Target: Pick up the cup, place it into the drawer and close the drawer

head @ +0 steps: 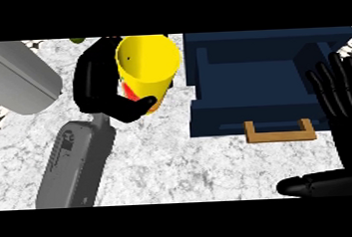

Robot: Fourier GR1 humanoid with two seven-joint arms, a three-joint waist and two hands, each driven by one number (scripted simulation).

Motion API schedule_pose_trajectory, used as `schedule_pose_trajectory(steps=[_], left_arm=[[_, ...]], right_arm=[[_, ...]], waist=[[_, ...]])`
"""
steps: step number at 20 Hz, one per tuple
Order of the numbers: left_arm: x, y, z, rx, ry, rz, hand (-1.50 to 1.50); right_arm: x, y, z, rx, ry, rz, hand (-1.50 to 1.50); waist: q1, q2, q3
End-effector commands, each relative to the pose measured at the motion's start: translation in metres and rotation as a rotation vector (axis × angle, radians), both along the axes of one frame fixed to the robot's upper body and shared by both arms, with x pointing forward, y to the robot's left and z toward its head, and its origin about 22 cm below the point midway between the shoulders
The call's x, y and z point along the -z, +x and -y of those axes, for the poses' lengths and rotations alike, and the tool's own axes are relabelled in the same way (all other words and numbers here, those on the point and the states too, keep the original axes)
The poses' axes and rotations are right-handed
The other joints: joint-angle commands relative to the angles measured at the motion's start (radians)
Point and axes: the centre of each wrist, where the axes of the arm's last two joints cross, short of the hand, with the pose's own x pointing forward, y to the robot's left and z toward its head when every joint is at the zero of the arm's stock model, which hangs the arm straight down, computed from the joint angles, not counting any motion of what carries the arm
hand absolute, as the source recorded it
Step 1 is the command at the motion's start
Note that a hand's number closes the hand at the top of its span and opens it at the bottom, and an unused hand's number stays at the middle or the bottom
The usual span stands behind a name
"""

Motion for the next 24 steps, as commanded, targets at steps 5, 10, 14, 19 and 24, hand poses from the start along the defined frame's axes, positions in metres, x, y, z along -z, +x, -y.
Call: schedule_pose_trajectory(steps=[5,10,14,19,24], left_arm=[[-0.057,0.022,0.042,-0.031,0.092,0.013,1.50],[-0.064,0.039,0.070,-0.009,0.109,-0.018,1.50],[-0.070,0.052,0.095,-0.014,0.158,-0.054,1.50],[-0.051,0.060,0.093,-0.026,0.172,-0.085,1.50],[-0.048,0.070,0.110,-0.019,0.197,-0.120,1.50]], right_arm=[[0.003,-0.011,0.000,-0.015,-0.012,-0.009,-1.50],[0.000,0.007,0.003,0.004,-0.004,-0.016,-1.50],[-0.008,-0.006,0.005,-0.004,0.000,0.000,-1.50],[0.011,-0.004,0.027,-0.020,-0.011,-0.028,-1.50],[-0.003,0.018,0.033,-0.005,-0.009,-0.019,-1.50]], waist=[[-0.004,0.000,0.000],[-0.006,0.002,0.000],[-0.023,0.004,0.000],[-0.014,0.003,0.000],[-0.020,0.006,0.000]])
